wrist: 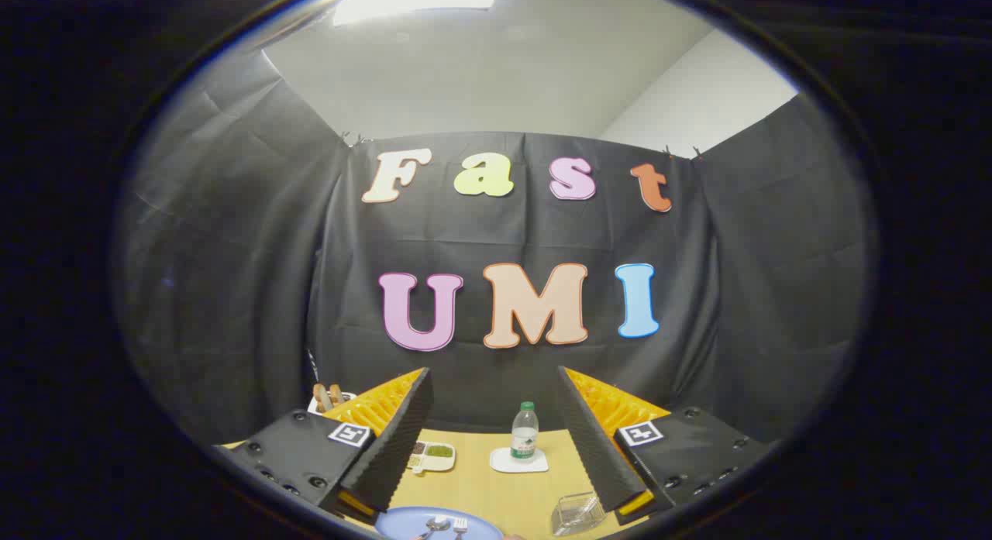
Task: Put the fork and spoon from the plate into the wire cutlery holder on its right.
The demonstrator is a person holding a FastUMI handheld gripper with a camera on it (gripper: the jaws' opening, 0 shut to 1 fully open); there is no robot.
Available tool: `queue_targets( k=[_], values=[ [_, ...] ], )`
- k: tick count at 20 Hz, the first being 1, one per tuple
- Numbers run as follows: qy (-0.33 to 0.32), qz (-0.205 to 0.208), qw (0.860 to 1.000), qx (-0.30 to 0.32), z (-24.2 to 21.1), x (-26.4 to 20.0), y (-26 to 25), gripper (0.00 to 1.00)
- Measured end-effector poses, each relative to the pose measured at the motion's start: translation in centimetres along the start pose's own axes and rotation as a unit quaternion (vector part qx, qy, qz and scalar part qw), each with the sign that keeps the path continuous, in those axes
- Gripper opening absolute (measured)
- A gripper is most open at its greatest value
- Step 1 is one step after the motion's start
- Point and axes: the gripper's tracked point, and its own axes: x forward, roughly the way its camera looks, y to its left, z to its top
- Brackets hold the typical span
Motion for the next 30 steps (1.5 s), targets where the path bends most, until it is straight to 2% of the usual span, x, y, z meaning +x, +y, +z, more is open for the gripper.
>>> queue_targets(
  k=[9,21,25,30],
  values=[
    [0.008,-0.001,1.000,0.005,-0.6,1.0,-0.9,1.00],
    [0.032,0.022,0.999,-0.001,-2.7,1.3,0.4,1.00],
    [0.083,0.041,0.996,-0.003,-6.4,1.1,1.3,1.00],
    [0.164,0.056,0.985,-0.022,-12.0,0.0,1.8,1.00]
  ],
)
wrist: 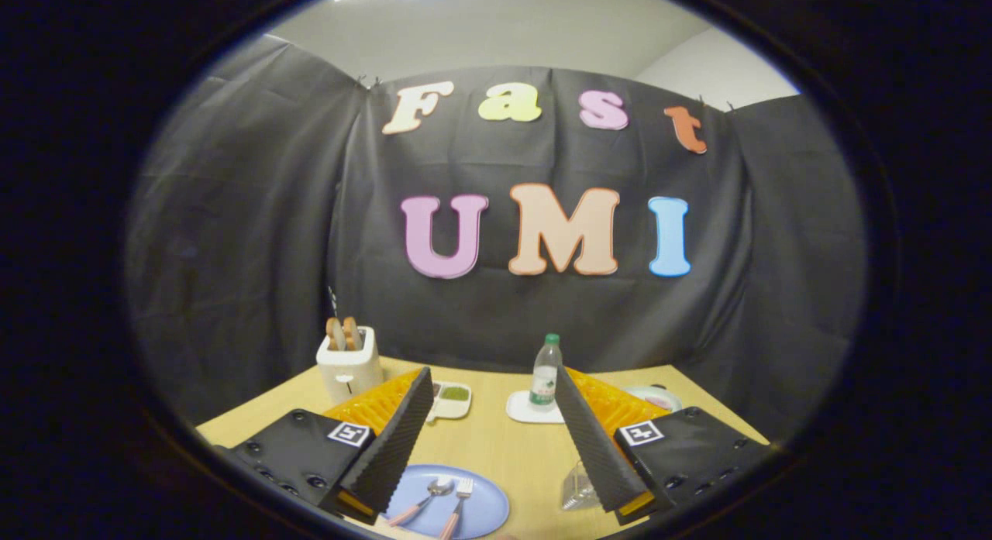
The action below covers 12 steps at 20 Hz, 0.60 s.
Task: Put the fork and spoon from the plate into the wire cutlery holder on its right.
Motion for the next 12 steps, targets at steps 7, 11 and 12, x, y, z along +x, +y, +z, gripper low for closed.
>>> queue_targets(
  k=[7,11,12],
  values=[
    [0.094,0.032,0.995,-0.024,-6.9,0.6,1.3,1.00],
    [0.151,0.051,0.987,-0.034,-11.0,0.5,2.1,1.00],
    [0.163,0.054,0.984,-0.037,-11.9,0.3,2.3,1.00]
  ],
)
